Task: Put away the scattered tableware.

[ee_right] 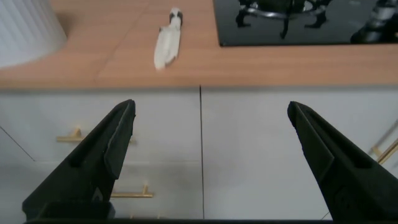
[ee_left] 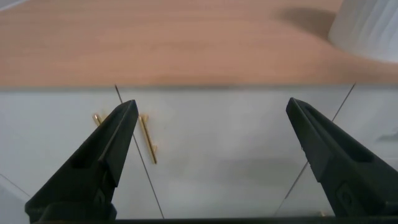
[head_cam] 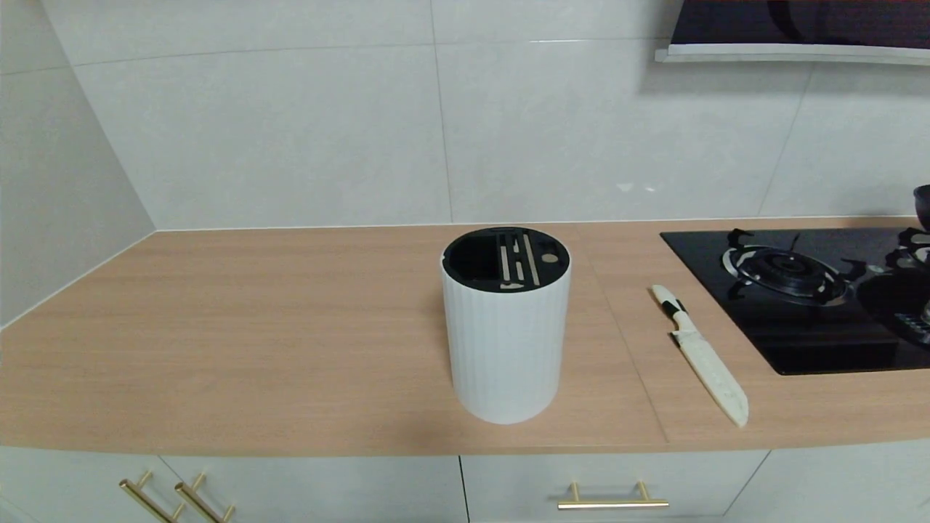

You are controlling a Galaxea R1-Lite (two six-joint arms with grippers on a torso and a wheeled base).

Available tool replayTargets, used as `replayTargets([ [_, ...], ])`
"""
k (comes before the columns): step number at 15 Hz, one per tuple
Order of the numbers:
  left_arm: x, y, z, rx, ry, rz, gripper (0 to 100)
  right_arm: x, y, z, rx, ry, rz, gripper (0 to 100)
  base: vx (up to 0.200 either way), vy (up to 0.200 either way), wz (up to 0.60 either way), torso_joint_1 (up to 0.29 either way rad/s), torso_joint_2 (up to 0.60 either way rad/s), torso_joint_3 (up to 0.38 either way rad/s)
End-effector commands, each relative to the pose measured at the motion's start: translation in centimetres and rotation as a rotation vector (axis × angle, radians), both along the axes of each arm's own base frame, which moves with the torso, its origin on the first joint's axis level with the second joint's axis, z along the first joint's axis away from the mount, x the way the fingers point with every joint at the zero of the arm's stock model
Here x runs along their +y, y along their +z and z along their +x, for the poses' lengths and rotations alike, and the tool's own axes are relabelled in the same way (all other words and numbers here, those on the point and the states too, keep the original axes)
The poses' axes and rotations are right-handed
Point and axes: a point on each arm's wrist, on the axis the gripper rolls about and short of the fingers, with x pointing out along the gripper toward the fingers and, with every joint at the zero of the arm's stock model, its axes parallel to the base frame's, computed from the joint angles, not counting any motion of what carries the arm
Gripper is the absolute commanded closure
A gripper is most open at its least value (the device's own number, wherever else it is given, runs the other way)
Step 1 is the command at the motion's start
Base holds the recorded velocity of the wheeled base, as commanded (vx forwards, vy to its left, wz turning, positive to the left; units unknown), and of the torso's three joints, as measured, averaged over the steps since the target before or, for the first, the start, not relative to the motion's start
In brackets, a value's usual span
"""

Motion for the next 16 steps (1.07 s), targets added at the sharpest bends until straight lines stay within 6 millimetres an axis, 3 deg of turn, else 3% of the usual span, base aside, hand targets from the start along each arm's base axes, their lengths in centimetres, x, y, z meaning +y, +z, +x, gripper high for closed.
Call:
replayTargets([
  [1, 0.00, 0.00, 0.01, 0.001, 0.002, 0.000, 0, 0.00, 0.02, 0.01, 0.000, 0.001, 0.000, 0, 0.000, 0.000, 0.00, 0.246, -0.54, -0.290],
  [10, 0.00, 0.00, 0.01, 0.001, 0.000, 0.000, 0, 0.00, 0.00, 0.01, 0.001, 0.001, -0.002, 0, 0.000, 0.000, 0.00, 0.267, -0.57, -0.305],
  [16, 0.00, 0.00, 0.01, 0.001, 0.000, 0.000, 0, 0.00, 0.00, 0.01, 0.001, 0.001, -0.002, 0, 0.000, 0.000, 0.00, 0.151, -0.31, -0.168],
])
